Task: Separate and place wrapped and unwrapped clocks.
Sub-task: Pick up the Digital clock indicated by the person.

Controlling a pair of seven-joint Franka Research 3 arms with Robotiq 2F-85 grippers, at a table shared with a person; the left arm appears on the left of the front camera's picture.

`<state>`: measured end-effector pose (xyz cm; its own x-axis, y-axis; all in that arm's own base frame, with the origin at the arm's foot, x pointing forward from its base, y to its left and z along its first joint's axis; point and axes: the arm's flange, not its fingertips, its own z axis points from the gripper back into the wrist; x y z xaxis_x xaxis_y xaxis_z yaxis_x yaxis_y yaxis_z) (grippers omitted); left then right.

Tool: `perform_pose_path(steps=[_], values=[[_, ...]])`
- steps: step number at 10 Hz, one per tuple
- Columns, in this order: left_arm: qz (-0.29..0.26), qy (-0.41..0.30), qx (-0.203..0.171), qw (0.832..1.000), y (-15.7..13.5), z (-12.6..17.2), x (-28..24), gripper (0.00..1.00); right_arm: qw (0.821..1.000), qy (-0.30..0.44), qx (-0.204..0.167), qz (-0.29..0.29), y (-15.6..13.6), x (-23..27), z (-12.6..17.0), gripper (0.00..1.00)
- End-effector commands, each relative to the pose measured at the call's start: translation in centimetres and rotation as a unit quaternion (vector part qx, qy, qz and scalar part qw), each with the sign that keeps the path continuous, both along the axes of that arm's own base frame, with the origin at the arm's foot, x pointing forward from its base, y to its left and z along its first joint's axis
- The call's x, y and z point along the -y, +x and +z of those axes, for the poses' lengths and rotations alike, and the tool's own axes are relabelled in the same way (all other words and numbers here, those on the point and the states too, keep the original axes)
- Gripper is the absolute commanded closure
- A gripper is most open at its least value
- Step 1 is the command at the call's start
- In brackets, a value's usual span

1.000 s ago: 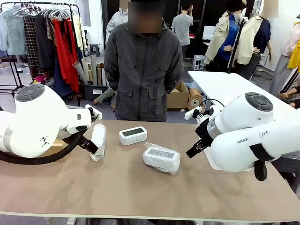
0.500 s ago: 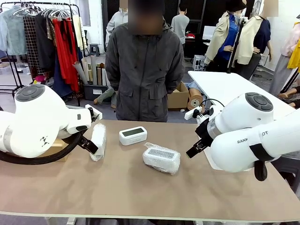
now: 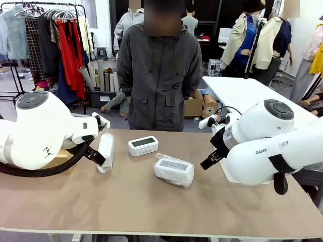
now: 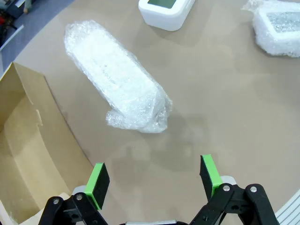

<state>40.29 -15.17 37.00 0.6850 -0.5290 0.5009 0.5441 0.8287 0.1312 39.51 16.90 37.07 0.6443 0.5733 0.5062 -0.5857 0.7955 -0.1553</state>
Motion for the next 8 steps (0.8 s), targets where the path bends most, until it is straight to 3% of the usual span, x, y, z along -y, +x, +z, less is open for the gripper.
perform_pose_path(steps=[1, 2, 5, 8], values=[[0.0, 0.0, 0.0, 1.0, 0.0, 0.0, 0.0, 0.0, 1.0, 0.0, 0.0, 0.0, 0.0, 0.0, 0.0, 0.0], [0.0, 0.0, 0.0, 1.0, 0.0, 0.0, 0.0, 0.0, 1.0, 0.0, 0.0, 0.0, 0.0, 0.0, 0.0, 0.0], [-0.063, -0.029, -0.054, 0.996, -0.1, 1.2, -0.6, 0.0, 0.997, 0.051, -0.026, 0.043, -0.4, -0.7, 0.8, 0.0], [-0.133, -0.073, -0.085, 0.985, -0.1, 3.7, -1.2, 0.0, 0.989, 0.096, -0.079, 0.085, 0.2, -0.8, 2.4, 0.0]])
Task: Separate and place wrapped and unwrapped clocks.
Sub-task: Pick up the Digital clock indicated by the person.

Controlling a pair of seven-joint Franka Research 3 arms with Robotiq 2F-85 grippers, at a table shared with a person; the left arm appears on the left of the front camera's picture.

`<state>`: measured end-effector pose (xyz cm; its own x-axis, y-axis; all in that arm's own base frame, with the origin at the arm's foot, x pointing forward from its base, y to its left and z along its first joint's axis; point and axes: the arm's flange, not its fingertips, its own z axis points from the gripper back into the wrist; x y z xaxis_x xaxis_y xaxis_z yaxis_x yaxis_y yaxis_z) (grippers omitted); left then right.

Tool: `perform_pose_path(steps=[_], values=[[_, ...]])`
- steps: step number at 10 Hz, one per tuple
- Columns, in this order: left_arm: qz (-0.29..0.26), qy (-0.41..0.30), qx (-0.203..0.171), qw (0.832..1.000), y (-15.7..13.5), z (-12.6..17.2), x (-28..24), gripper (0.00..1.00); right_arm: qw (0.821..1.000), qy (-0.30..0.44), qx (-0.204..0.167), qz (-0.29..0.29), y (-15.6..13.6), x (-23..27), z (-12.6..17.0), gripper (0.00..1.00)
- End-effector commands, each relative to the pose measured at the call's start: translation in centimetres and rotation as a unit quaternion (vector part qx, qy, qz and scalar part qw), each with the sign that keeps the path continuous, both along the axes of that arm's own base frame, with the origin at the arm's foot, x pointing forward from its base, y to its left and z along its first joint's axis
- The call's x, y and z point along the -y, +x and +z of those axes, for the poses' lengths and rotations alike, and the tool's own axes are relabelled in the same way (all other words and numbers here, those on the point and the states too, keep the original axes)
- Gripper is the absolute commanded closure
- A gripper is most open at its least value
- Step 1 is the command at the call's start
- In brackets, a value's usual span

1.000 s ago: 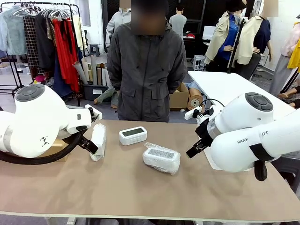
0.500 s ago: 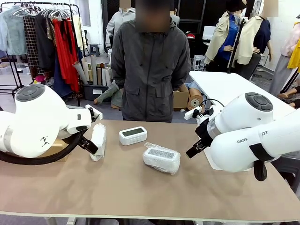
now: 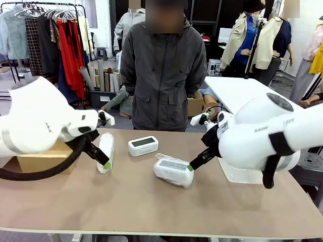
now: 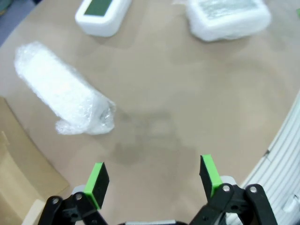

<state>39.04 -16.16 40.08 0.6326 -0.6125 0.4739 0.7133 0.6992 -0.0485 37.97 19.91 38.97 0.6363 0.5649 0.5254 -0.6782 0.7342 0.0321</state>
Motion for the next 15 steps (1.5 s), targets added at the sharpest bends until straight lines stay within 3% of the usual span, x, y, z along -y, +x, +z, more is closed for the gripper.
perform_pose_path(steps=[1, 4, 8, 11, 13, 14, 15], values=[[-0.072, -0.039, -0.013, 0.997, 1.3, 2.3, -2.7, 0.0, 0.996, 0.046, -0.026, 0.07, 2.5, 2.1, 1.7, 0.0], [-0.167, -0.086, 0.024, 0.982, 2.8, 5.4, -4.2, 0.0, 0.988, 0.094, -0.032, 0.121, 4.7, 2.5, 4.8, 0.0], [-0.278, -0.128, 0.041, 0.951, 5.3, 8.2, -5.3, 0.0, 0.971, 0.171, -0.014, 0.164, 8.2, 5.0, 7.8, 0.0], [-0.297, -0.116, 0.07, 0.945, 6.3, 9.1, -5.8, 0.0, 0.966, 0.155, 0.052, 0.199, 10.4, 6.6, 8.9, 0.0], [-0.248, -0.108, 0.075, 0.96, 6.6, 9.0, -5.7, 0.0, 0.965, 0.151, 0.081, 0.201, 10.8, 6.7, 9.1, 0.0], [-0.29, -0.108, 0.063, 0.949, 6.1, 9.1, -5.9, 0.0, 0.971, 0.144, 0.039, 0.188, 10.1, 7.2, 9.3, 0.0], [-0.29, -0.108, 0.063, 0.949, 6.1, 9.1, -5.9, 0.0, 0.971, 0.144, 0.039, 0.188, 10.1, 7.2, 9.3, 0.0]])
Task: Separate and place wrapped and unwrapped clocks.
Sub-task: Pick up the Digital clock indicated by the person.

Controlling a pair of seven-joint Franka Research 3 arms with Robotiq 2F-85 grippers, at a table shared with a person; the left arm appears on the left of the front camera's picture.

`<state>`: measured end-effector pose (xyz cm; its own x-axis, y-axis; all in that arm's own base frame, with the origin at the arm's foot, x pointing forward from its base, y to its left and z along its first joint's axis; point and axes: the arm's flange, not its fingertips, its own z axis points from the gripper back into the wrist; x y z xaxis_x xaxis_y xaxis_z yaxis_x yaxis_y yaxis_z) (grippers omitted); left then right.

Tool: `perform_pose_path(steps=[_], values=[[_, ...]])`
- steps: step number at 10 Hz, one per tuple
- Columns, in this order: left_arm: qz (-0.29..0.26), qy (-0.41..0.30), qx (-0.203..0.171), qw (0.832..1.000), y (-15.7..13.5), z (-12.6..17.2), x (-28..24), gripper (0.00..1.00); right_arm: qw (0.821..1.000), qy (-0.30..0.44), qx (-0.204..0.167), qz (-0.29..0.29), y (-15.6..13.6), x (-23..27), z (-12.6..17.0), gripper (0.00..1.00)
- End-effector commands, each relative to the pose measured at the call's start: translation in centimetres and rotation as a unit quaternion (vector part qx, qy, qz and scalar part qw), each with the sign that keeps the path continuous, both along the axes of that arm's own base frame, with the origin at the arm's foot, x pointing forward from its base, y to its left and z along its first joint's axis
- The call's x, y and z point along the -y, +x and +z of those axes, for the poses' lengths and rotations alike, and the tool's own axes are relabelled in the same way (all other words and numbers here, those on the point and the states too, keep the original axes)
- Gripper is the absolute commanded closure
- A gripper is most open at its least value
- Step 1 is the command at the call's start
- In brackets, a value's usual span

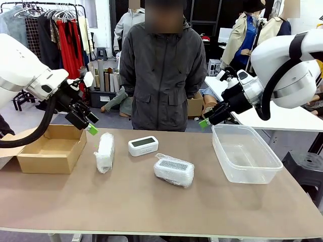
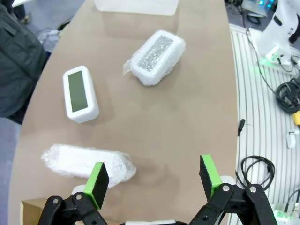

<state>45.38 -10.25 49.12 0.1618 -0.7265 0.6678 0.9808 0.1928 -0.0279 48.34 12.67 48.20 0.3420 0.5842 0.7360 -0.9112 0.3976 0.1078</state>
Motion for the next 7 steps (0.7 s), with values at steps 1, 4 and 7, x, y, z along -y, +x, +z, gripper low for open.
perform_pose_path(steps=[1, 4, 7], values=[[-0.011, -0.007, -0.002, 1.0, -0.2, 0.0, 0.0, 0.0, 1.0, 0.006, -0.013, -0.004, -0.2, 0.0, 0.1, 0.0], [-0.011, -0.007, -0.002, 1.0, -0.2, 0.0, 0.0, 0.0, 1.0, 0.006, -0.013, -0.004, -0.2, 0.0, 0.1, 0.0], [-0.037, -0.006, -0.004, 0.999, 0.3, 0.8, -0.5, 0.0, 0.998, -0.003, 0.009, 0.056, 1.0, 0.5, 0.2, 0.0]])
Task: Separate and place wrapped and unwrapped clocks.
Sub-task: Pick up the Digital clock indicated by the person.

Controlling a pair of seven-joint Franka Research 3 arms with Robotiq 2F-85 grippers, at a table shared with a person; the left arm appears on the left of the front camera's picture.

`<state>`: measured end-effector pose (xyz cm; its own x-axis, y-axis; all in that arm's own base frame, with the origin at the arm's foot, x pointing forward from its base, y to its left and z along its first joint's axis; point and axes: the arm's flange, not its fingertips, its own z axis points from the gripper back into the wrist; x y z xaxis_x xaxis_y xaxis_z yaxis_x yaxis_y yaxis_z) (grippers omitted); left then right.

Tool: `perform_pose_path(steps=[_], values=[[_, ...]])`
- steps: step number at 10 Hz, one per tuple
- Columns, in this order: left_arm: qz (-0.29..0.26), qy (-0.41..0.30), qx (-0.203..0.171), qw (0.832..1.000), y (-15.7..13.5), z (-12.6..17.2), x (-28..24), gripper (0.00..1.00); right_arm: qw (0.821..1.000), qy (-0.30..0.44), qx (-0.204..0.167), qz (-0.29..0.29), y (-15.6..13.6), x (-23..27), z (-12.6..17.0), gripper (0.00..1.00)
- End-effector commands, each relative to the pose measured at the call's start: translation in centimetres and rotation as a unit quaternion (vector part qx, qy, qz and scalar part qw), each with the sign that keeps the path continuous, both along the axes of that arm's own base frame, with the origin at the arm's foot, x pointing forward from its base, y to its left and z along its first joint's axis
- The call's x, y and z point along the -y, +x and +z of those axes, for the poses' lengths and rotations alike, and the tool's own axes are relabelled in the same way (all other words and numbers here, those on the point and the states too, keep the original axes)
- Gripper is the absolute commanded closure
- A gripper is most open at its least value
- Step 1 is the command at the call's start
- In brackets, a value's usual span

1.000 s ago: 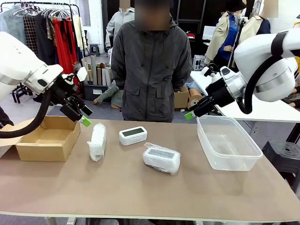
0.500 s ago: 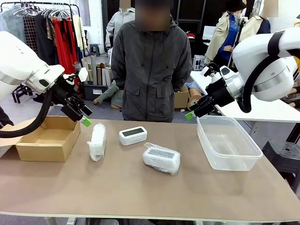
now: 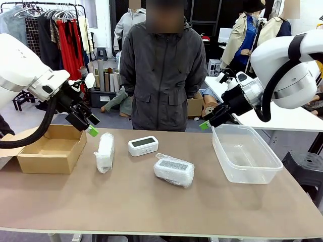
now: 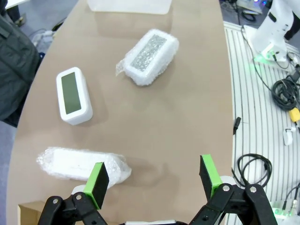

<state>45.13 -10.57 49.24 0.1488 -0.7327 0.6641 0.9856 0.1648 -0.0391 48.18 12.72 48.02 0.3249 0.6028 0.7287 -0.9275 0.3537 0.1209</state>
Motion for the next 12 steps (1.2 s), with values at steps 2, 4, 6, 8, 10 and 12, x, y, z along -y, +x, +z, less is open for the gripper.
perform_pose_path(steps=[2, 4, 6, 8, 10, 12], values=[[-0.05, -0.045, -0.001, 0.998, 2.3, 1.8, -2.9, 0.0, 0.996, 0.027, 0.04, 0.074, 3.3, 1.4, 2.1, 0.0], [-0.061, -0.063, 0.005, 0.996, 4.4, 3.3, -4.6, 0.0, 0.993, 0.04, 0.072, 0.087, 5.2, 2.4, 3.7, 0.0], [-0.096, -0.098, 0.017, 0.99, 7.0, 4.4, -6.1, 0.0, 0.989, 0.063, 0.092, 0.098, 7.0, 4.1, 5.2, 0.0], [-0.101, -0.097, 0.025, 0.99, 8.5, 5.1, -6.4, 0.0, 0.987, 0.063, 0.11, 0.095, 8.3, 5.8, 6.2, 0.0], [-0.08, -0.082, 0.038, 0.993, 8.6, 5.4, -6.3, 0.0, 0.985, 0.064, 0.123, 0.099, 9.3, 7.2, 7.2, 0.0], [-0.077, -0.076, 0.046, 0.993, 8.4, 5.5, -6.1, 0.0, 0.985, 0.06, 0.13, 0.095, 9.9, 8.1, 7.7, 0.0]])
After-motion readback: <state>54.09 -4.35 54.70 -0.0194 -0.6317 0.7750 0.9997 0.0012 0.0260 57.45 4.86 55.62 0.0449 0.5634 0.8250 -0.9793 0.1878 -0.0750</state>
